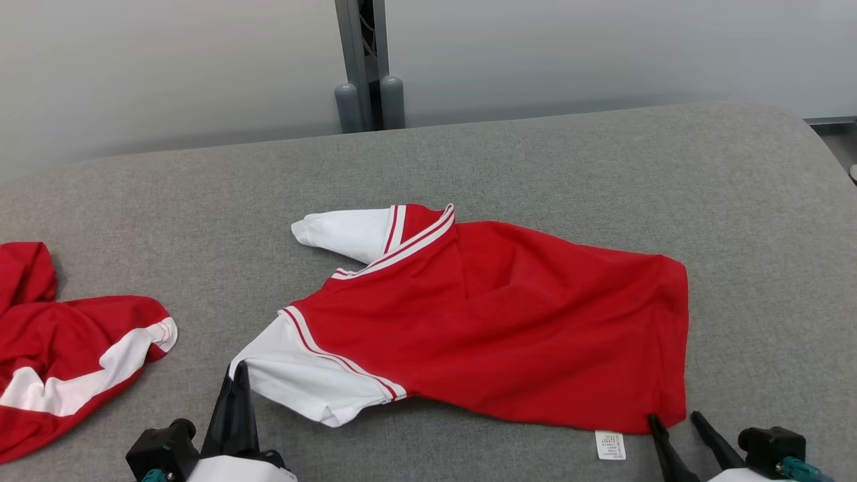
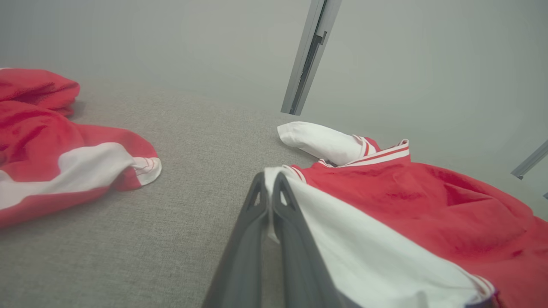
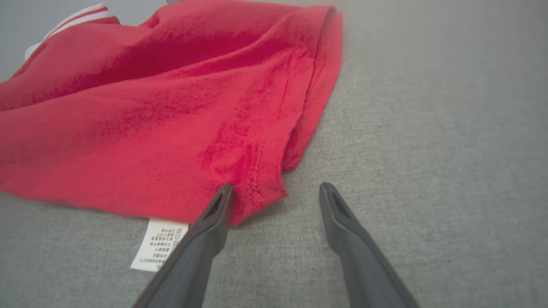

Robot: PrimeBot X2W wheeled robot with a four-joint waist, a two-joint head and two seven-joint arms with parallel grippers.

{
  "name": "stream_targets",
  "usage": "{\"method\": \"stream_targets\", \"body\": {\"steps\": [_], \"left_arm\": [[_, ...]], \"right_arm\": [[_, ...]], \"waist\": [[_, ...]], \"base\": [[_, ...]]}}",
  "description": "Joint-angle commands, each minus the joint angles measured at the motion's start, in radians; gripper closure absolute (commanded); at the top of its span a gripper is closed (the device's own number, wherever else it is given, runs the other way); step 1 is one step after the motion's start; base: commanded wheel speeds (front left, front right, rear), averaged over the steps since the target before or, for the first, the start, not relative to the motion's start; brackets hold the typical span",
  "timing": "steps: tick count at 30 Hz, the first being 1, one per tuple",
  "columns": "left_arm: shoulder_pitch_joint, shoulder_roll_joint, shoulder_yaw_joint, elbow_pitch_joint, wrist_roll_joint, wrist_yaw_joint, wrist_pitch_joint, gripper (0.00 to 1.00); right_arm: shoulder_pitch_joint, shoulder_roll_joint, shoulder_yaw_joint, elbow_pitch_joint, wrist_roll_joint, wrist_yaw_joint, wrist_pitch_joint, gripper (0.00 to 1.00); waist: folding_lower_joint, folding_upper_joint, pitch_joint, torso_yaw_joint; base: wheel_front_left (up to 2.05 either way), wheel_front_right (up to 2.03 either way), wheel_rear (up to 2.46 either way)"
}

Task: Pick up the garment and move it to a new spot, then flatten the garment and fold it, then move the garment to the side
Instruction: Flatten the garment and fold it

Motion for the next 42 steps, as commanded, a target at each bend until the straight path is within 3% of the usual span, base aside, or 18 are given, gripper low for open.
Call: {"method": "stream_targets", "body": {"steps": [1,4,5,6,7,15,21,22,29,36,42], "left_arm": [[-0.006,0.003,0.004,-0.005,0.009,0.007,-0.006,1.00],[-0.014,0.001,0.003,-0.007,0.011,0.004,-0.008,1.00],[-0.016,0.001,0.002,-0.007,0.014,0.001,-0.007,1.00],[-0.018,0.001,0.002,-0.008,0.016,-0.001,-0.008,1.00],[-0.019,0.001,0.003,-0.010,0.017,-0.003,-0.008,1.00],[-0.031,-0.007,0.033,-0.099,0.025,-0.042,-0.009,1.00],[-0.061,-0.016,0.049,-0.234,-0.009,-0.090,-0.009,1.00],[-0.084,-0.016,0.043,-0.275,-0.028,-0.101,0.014,1.00],[-0.172,-0.001,0.051,-0.395,-0.105,-0.117,0.141,1.00],[-0.355,0.054,0.070,-0.476,-0.163,-0.146,0.268,1.00],[-0.554,0.118,0.103,-0.484,-0.169,-0.162,0.335,1.00]], "right_arm": [[-0.016,-0.003,0.016,0.019,0.016,0.000,0.006,0.00],[-0.041,-0.004,0.054,0.057,0.042,0.000,0.021,0.02],[-0.048,-0.007,0.069,0.069,0.046,0.000,0.021,0.51],[-0.055,-0.007,0.083,0.079,0.054,0.000,0.021,0.79],[-0.061,-0.007,0.094,0.085,0.063,0.000,0.021,1.00],[-0.071,-0.055,0.117,0.034,0.146,0.000,0.020,1.00],[-0.064,-0.128,0.049,-0.147,0.234,0.000,0.044,1.00],[-0.069,-0.151,0.024,-0.216,0.262,0.000,0.068,1.00],[-0.136,-0.232,-0.057,-0.394,0.309,0.000,0.161,1.00],[-0.293,-0.301,-0.093,-0.526,0.343,0.000,0.299,1.00],[-0.446,-0.344,-0.084,-0.567,0.329,0.000,0.390,1.00]], "waist": [[0.0000,0.0000,0.004,0.003],[0.0000,0.0000,0.008,0.006],[0.0000,0.0000,0.008,0.008],[0.0000,0.0000,0.008,0.009],[0.0000,0.0000,0.008,0.010],[0.0000,0.0000,-0.004,0.002],[0.0000,0.0000,-0.026,-0.018],[0.0000,0.0000,-0.037,-0.024],[0.0000,0.0000,-0.073,-0.046],[0.0000,0.0000,-0.116,-0.053],[0.0000,0.0000,-0.141,-0.053]], "base": [[0.00,0.00,0.00],[0.00,0.00,0.00],[0.00,0.00,0.00],[0.00,0.00,0.00],[0.00,0.00,0.00],[0.00,0.00,0.00],[0.00,0.00,0.00],[0.00,0.00,0.00],[0.00,0.00,0.00],[0.00,0.00,0.00],[0.00,0.00,0.00]]}}
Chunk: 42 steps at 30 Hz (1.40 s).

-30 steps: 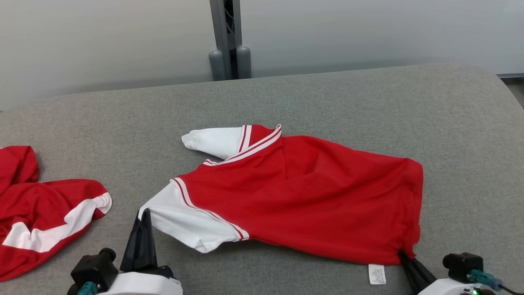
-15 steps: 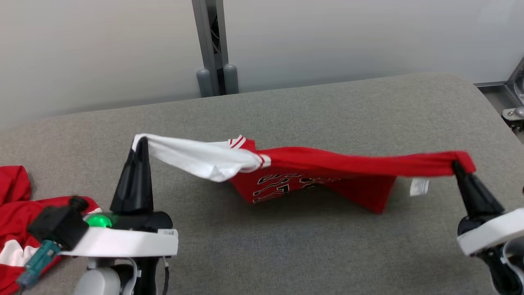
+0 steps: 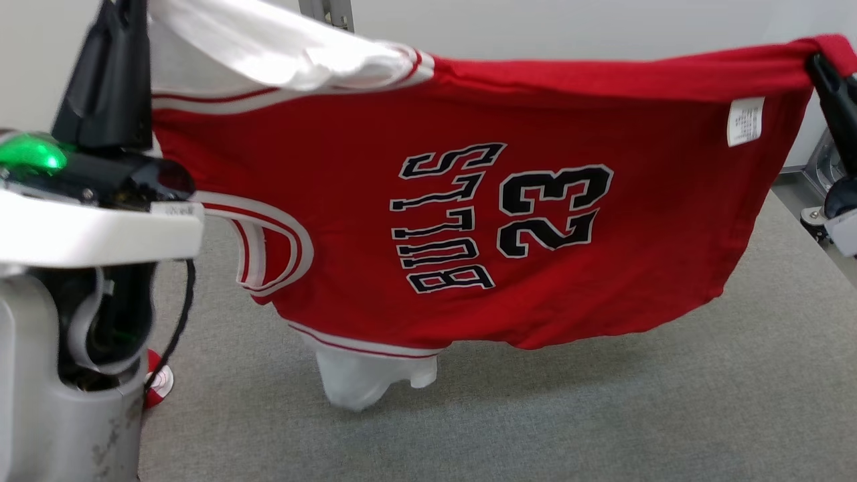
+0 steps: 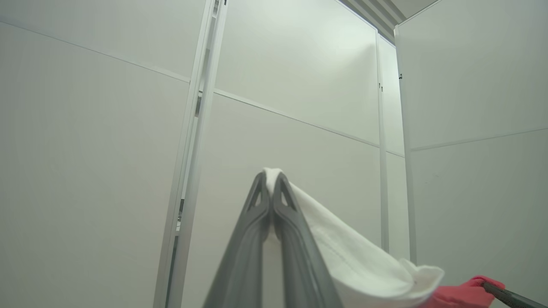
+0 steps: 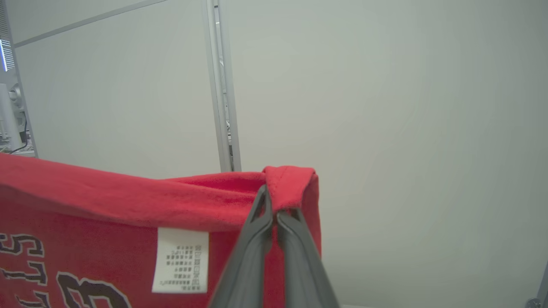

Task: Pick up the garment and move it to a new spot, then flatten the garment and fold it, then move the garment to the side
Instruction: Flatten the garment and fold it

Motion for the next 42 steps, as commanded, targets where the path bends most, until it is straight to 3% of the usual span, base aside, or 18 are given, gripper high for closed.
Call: {"method": "stream_targets", "body": {"steps": [1,10,16,25,29,32,35,37,42], "left_arm": [[-0.029,0.011,0.009,0.012,0.004,-0.005,0.004,1.00],[-0.187,0.044,-0.003,0.189,-0.043,-0.037,0.086,1.00],[-0.364,0.066,-0.055,0.418,0.029,-0.091,0.042,1.00],[-0.772,0.035,-0.143,0.767,0.154,-0.134,-0.134,1.00],[-0.976,0.014,-0.159,0.949,0.226,-0.112,-0.281,1.00],[-1.113,0.016,-0.169,1.047,0.284,-0.088,-0.328,1.00],[-1.225,0.017,-0.171,1.084,0.326,-0.086,-0.341,1.00],[-1.284,0.011,-0.146,1.036,0.341,-0.092,-0.343,1.00],[-1.237,-0.058,-0.076,0.940,0.334,-0.143,-0.341,1.00]], "right_arm": [[-0.017,-0.007,0.005,-0.001,-0.006,0.000,0.012,1.00],[-0.131,0.016,0.071,0.071,0.005,0.000,0.063,1.00],[-0.267,0.051,0.151,0.224,0.017,0.000,0.047,1.00],[-0.623,0.076,0.205,0.526,0.025,0.000,-0.080,1.00],[-0.795,0.091,0.252,0.650,0.023,0.000,-0.178,1.00],[-0.914,0.109,0.299,0.722,0.018,0.000,-0.248,1.00],[-1.012,0.118,0.348,0.780,0.012,0.000,-0.325,1.00],[-1.077,0.117,0.368,0.805,0.009,0.000,-0.362,1.00],[-1.142,0.091,0.409,0.855,0.020,0.000,-0.392,1.00]], "waist": [[0.0000,0.0000,-0.004,0.002],[0.0000,0.0000,0.014,0.011],[0.0000,0.0000,0.098,0.019],[0.0000,0.0000,0.354,0.048],[0.0000,0.0000,0.469,0.053],[0.0000,0.0000,0.542,0.037],[0.0000,0.0000,0.607,0.026],[0.0000,0.0000,0.655,0.026],[0.0000,0.0000,0.759,0.074]], "base": [[0.00,0.00,0.00],[0.00,0.00,0.00],[0.00,0.00,0.00],[0.00,0.00,0.00],[0.00,0.00,0.00],[0.00,0.00,0.00],[0.00,0.00,0.00],[0.00,0.00,0.00],[0.00,0.00,0.00]]}}
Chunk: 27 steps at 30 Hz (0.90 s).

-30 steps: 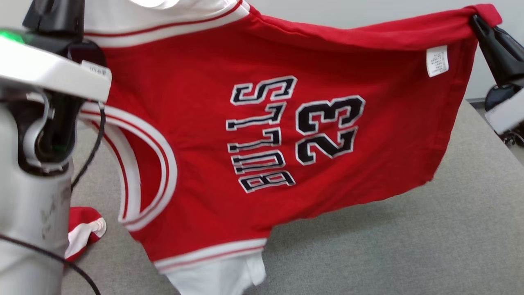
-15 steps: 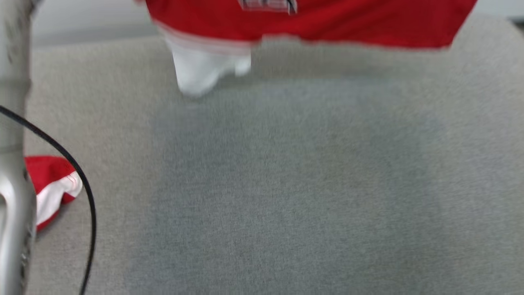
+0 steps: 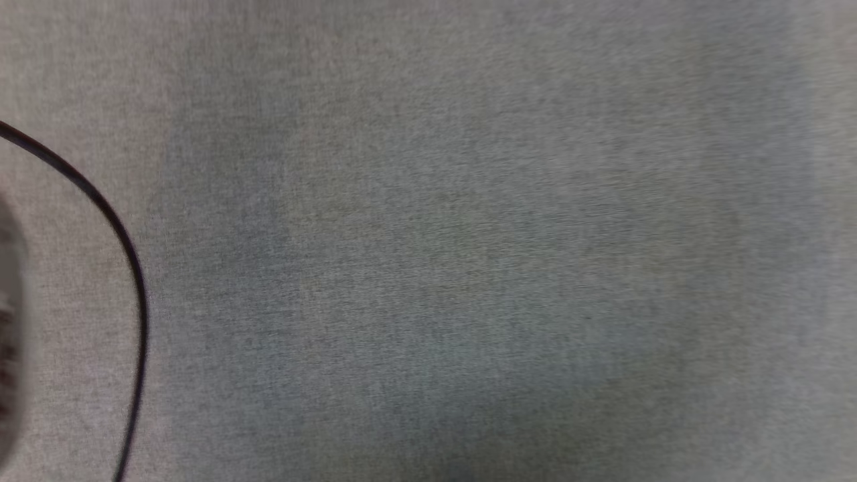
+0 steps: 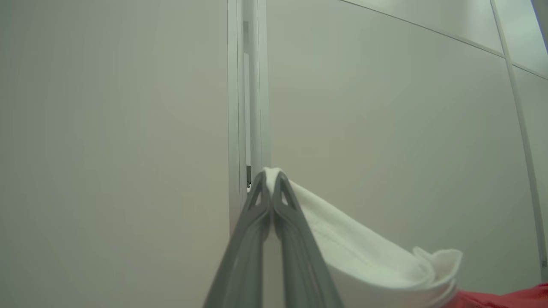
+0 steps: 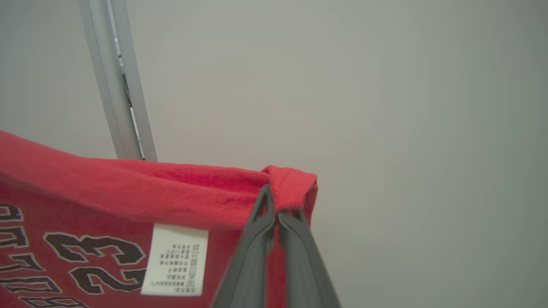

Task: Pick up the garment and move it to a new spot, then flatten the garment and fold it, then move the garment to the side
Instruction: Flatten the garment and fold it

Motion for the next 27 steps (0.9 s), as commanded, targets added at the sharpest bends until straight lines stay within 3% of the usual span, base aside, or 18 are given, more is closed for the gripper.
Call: {"method": "stream_targets", "body": {"steps": [1,5,9,14,18,25,27], "left_arm": [[0.054,-0.010,0.011,-0.007,-0.008,-0.012,-0.001,1.00],[0.172,-0.040,0.011,-0.056,-0.033,-0.028,-0.001,1.00],[0.320,-0.046,-0.057,-0.133,-0.091,-0.029,-0.001,1.00],[0.569,0.022,-0.144,-0.266,-0.187,-0.027,-0.001,1.00],[0.825,0.087,-0.150,-0.387,-0.243,-0.026,-0.001,1.00],[1.283,0.145,-0.108,-0.631,-0.301,0.072,0.018,1.00],[1.337,0.146,-0.105,-0.662,-0.308,0.085,0.019,1.00]], "right_arm": [[0.025,-0.008,0.010,0.004,0.008,0.000,-0.007,1.00],[0.109,-0.025,0.058,0.017,0.033,0.000,-0.007,1.00],[0.200,-0.059,0.110,0.018,0.100,0.000,-0.007,1.00],[0.350,-0.106,0.168,-0.043,0.221,0.000,-0.007,1.00],[0.503,-0.153,0.204,-0.120,0.326,0.000,-0.007,1.00],[0.737,-0.225,0.243,-0.225,0.440,0.000,-0.007,1.00],[0.764,-0.233,0.239,-0.237,0.450,0.000,-0.007,1.00]], "waist": [[0.0000,0.0000,0.068,0.041],[0.0000,0.0000,0.076,0.071],[0.0000,0.0000,0.063,0.094],[0.0000,0.0000,0.005,0.093],[0.0000,0.0000,-0.081,0.077],[0.0000,0.0000,-0.208,0.049],[0.0000,0.0000,-0.224,0.047]], "base": [[0.00,0.00,0.00],[0.00,0.00,0.00],[0.00,0.00,0.00],[0.00,0.00,0.00],[0.00,0.00,0.00],[0.00,0.00,0.00],[0.00,0.00,0.00]]}}
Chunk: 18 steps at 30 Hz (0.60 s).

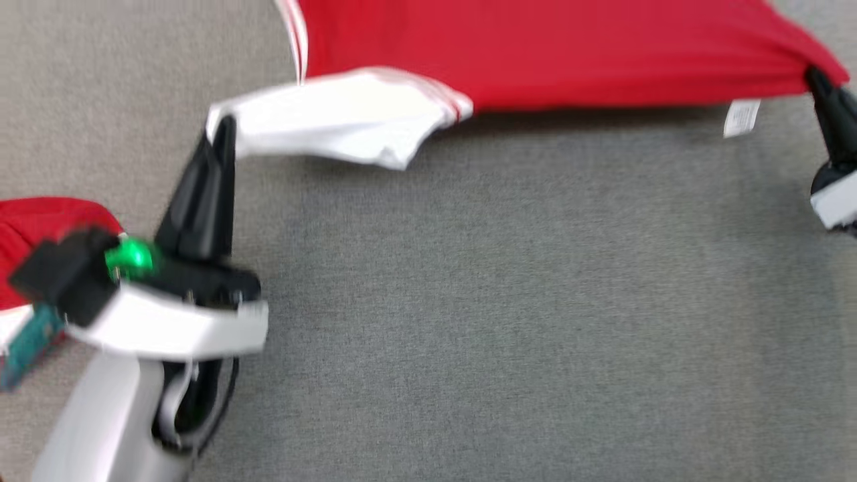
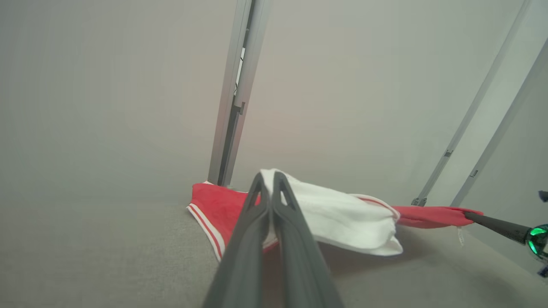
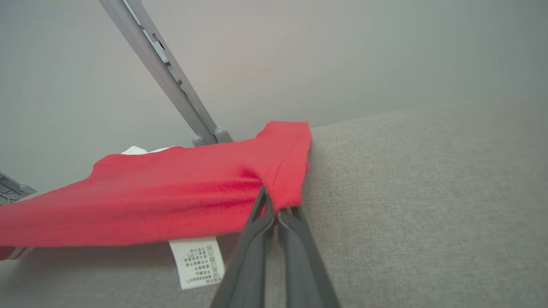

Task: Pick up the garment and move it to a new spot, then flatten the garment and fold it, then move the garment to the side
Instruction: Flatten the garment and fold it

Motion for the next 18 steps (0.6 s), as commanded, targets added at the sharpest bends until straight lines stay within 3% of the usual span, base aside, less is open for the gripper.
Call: {"method": "stream_targets", "body": {"steps": [1,3,9,18], "left_arm": [[0.029,0.010,0.010,-0.021,-0.003,0.014,0.002,1.00],[0.158,0.013,0.018,-0.095,0.012,0.057,-0.003,1.00],[0.353,-0.025,0.007,-0.164,0.031,0.116,-0.015,1.00],[0.518,-0.070,0.003,-0.199,0.069,0.138,-0.021,1.00]], "right_arm": [[0.025,-0.015,-0.008,-0.005,0.009,0.000,-0.005,1.00],[0.110,-0.024,-0.024,-0.034,0.026,0.000,-0.005,1.00],[0.263,-0.018,-0.064,-0.072,0.038,0.000,-0.005,1.00],[0.497,-0.025,-0.182,-0.133,0.000,-0.001,-0.005,1.00]], "waist": [[-0.0001,0.0000,-0.054,-0.017],[-0.0001,0.0000,-0.097,-0.025],[-0.0001,0.0000,-0.171,-0.035],[-0.0001,0.0000,-0.261,-0.014]], "base": [[0.00,0.00,0.00],[0.00,0.00,0.00],[0.00,0.00,0.00],[0.00,0.00,0.00]]}}
